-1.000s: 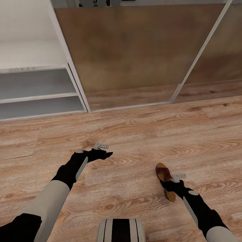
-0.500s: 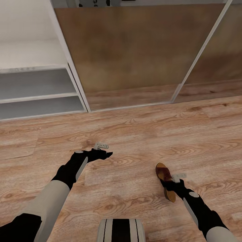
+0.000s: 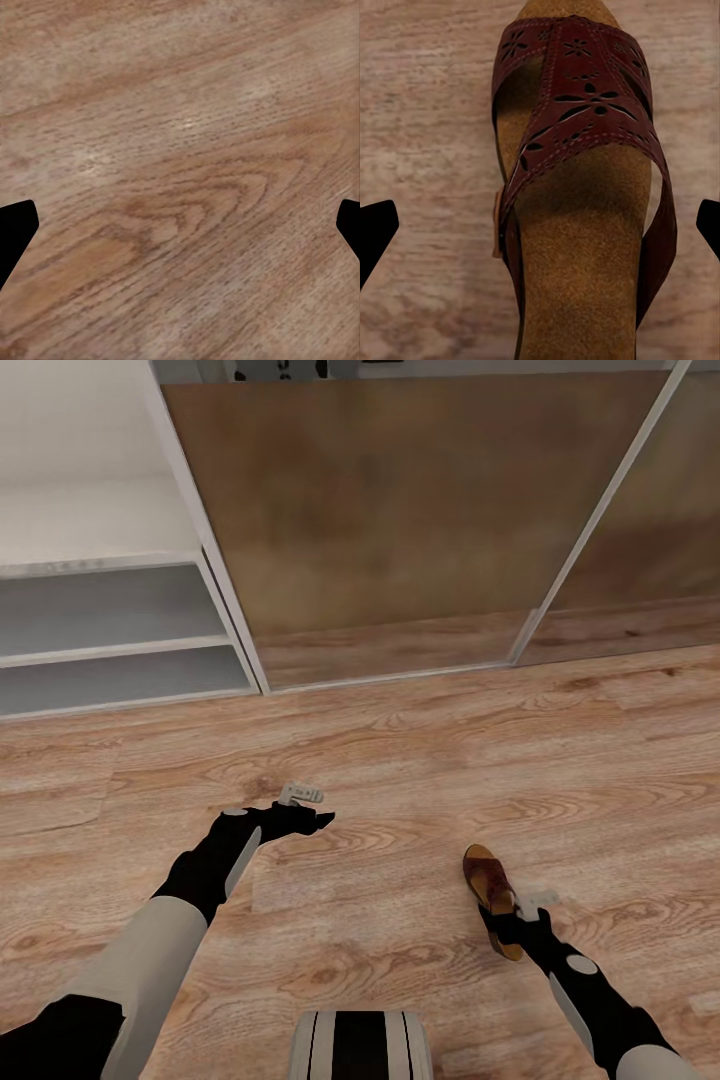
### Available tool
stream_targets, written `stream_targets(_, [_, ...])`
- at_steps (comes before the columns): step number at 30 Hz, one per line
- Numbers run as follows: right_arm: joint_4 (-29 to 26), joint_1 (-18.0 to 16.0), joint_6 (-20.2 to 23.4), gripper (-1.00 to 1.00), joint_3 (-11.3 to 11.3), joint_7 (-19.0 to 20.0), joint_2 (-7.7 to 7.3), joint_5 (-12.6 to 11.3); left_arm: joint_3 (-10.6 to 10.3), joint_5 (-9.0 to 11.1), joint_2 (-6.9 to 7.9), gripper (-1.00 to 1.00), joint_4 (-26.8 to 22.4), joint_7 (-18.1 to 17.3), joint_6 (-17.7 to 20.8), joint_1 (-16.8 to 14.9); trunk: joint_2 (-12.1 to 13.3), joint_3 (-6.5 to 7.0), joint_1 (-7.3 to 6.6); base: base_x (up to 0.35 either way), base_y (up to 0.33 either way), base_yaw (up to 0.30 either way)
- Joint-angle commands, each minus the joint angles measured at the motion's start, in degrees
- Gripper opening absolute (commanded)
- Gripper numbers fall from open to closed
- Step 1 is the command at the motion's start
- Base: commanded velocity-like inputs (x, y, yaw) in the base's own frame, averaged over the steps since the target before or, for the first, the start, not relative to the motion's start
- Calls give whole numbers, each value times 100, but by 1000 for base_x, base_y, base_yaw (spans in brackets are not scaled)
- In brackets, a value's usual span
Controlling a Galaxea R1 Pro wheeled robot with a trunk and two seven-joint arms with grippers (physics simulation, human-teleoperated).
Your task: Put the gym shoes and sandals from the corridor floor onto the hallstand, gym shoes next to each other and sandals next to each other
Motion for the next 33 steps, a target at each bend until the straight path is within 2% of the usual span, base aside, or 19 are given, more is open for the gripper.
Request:
stream_targets(1, [17, -2, -69, 100, -8, 34, -2, -13, -1, 13, -4, 100, -7, -8, 40, -1, -1, -3, -1, 0, 0, 0])
stream_targets(9, [201, -2, -342, 100, -11, 35, -33, -19, 3, 35, -17, 100, -10, -8, 40, -15, -1, -3, -1, 0, 0, 0])
stream_targets(14, [227, 0, -362, 100, -11, 35, -41, -17, 3, 56, -35, 100, -20, -10, 46, -69, -1, -3, -1, 0, 0, 0])
stream_targets(20, [321, 1, -368, 100, -18, 28, -44, -15, 3, 75, -207, 100, -153, -16, 430, -344, -1, -3, -1, 0, 0, 0])
stream_targets(23, [342, 2, -368, 100, -20, 26, -44, -21, 3, 54, -312, 100, -400, -17, 720, -450, -1, -3, -1, 0, 0, 0])
stream_targets(33, [331, 4, -361, 100, -28, 26, -58, -22, 1, 43, -313, 100, -462, -17, 768, -429, -1, -3, -1, 0, 0, 0])
